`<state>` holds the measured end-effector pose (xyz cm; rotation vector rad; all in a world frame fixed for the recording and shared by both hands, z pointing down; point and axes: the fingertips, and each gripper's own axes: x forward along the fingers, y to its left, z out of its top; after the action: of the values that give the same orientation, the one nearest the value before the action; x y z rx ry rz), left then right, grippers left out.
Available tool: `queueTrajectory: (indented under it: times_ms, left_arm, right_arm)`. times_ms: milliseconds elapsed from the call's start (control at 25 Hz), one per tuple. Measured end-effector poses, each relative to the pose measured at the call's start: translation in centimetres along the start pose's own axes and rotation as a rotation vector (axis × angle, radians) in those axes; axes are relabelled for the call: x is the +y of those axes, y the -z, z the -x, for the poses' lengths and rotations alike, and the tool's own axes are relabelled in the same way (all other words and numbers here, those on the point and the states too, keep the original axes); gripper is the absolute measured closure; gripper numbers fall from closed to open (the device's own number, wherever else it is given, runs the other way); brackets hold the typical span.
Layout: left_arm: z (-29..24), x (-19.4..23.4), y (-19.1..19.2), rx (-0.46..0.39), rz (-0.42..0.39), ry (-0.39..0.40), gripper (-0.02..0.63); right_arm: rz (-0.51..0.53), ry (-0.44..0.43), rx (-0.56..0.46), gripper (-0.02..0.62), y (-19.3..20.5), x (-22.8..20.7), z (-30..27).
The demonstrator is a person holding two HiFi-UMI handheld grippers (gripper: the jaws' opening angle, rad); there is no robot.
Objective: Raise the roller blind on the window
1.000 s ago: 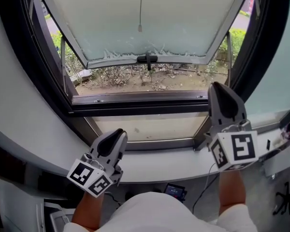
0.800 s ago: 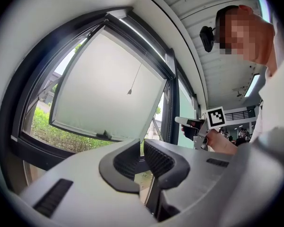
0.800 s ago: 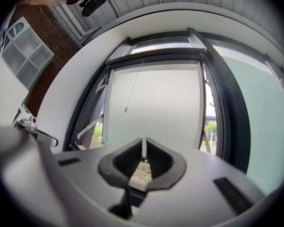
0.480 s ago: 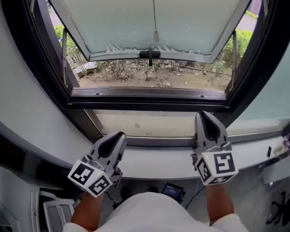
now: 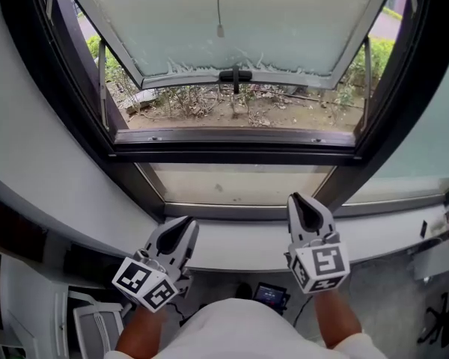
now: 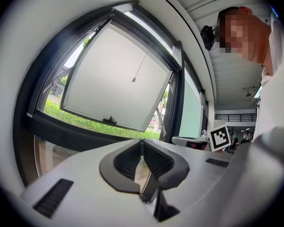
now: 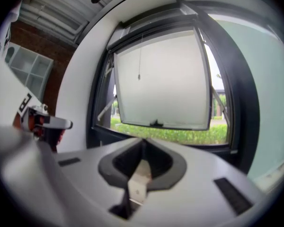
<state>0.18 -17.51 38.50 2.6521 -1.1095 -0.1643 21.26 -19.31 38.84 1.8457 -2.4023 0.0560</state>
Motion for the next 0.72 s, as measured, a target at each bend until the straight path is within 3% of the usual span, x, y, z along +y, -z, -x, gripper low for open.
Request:
queueTrajectory:
  times_ms: [720]
  left_arm:
    - [11.3, -0.8, 1.9, 0.067, 0.027, 0.128, 0.566]
  right_arm:
    - [-0.034, 0.142, 0.048, 0.557, 1.9, 9.1, 8.1]
